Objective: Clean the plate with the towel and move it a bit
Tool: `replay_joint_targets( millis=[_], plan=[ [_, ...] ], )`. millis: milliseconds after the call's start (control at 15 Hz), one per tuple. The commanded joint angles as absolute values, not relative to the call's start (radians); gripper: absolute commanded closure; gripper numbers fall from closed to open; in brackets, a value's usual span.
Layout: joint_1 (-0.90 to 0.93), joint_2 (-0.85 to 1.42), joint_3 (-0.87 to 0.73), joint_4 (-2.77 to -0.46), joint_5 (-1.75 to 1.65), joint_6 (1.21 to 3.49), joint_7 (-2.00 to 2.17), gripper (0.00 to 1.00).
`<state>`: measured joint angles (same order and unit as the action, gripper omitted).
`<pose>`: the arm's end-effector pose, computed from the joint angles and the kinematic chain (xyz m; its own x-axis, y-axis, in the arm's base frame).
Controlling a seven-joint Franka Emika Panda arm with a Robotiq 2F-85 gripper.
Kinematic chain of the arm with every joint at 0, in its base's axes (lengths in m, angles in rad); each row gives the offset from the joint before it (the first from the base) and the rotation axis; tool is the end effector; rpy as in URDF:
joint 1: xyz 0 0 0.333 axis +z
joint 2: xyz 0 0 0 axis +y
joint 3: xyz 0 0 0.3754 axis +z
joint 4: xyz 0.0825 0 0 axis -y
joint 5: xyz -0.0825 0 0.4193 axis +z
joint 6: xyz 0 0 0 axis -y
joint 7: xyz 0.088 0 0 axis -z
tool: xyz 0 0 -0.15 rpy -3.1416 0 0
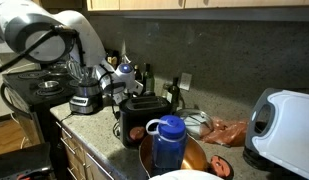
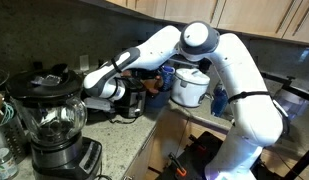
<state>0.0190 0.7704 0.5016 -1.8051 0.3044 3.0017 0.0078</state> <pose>0.6954 0.3231 0.1852 0.9454 -0.0784 0.3163 0.0915 -0.8677 -0.4887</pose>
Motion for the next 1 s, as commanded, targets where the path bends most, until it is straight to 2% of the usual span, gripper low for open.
replay_joint_targets(
  millis=[0, 400, 933],
  plan=[
    [0.115, 0.717, 0.4, -1.794, 0.273, 2.968, 0.06, 0.92],
    [0.206, 0.66, 0.3, -1.788, 0.245, 2.922, 0.107, 0.92],
    [0.181, 0.606, 0.299, -1.824, 0.271, 2.928, 0.107, 0.92]
  ],
)
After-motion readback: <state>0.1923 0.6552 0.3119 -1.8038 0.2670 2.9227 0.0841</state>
